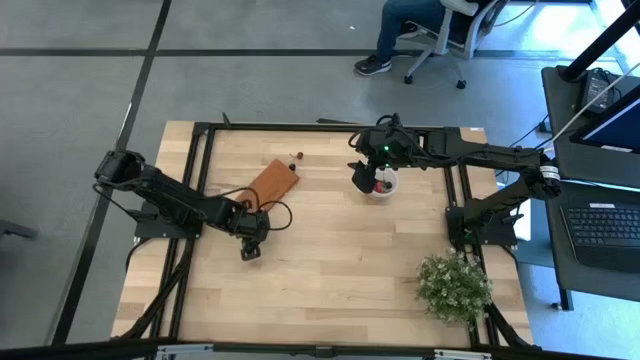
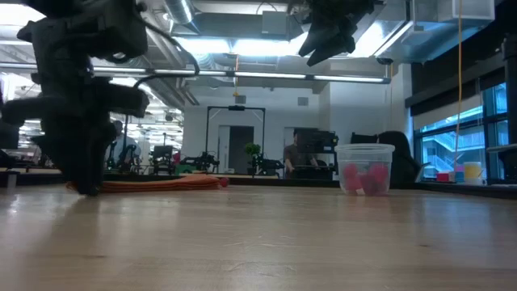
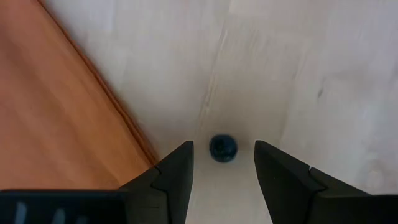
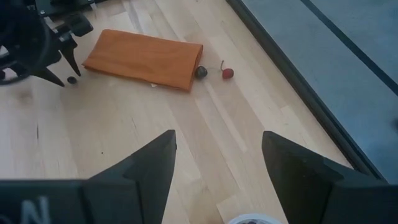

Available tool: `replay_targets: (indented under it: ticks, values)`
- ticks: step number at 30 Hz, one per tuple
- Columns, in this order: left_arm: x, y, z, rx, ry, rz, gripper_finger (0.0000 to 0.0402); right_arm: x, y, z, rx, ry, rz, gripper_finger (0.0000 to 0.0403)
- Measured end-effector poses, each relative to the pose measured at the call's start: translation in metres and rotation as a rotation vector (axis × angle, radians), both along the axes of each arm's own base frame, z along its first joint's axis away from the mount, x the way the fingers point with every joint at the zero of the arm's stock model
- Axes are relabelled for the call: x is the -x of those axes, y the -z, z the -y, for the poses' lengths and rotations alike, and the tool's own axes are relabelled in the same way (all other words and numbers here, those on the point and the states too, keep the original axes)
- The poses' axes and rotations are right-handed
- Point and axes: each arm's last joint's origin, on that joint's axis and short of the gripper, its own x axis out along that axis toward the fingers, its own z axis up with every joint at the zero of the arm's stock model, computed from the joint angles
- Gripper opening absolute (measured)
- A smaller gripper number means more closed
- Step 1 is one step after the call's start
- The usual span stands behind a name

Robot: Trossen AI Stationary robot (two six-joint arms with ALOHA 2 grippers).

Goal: Pick and placing Produce into tupperware
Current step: Put the blueberry into the transparent container

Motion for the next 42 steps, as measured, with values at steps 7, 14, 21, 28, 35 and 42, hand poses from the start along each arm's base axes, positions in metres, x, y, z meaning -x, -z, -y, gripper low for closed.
replay_targets:
  ticks: [7,14,21,28,35,42]
  values:
    - [-0.003,0.009,0.001,-0.008,0.001,-0.039,0.0158,0.000,0.000,0.000,-0.001,0.001,0.000,0.0240]
    - [-0.004,0.009,0.001,-0.001,0.003,-0.032,0.0114,0.000,0.000,0.000,-0.002,0.001,-0.002,0.0240]
    - [-0.006,0.009,0.001,-0.001,0.001,-0.014,0.0057,0.000,0.000,0.000,-0.001,0.001,-0.002,0.0240]
    - [-0.006,0.008,0.002,0.006,-0.009,-0.010,0.0041,0.000,0.000,0.000,-0.003,0.001,-0.004,0.0240]
    - [-0.030,-0.035,-0.003,0.050,-0.050,0.162,0.0037,0.016,-0.007,-0.003,-0.032,0.016,-0.072,0.0240]
    - [-0.073,-0.103,-0.037,-0.063,-0.011,0.449,0.0040,0.069,-0.051,-0.007,-0.042,0.082,0.110,0.0240]
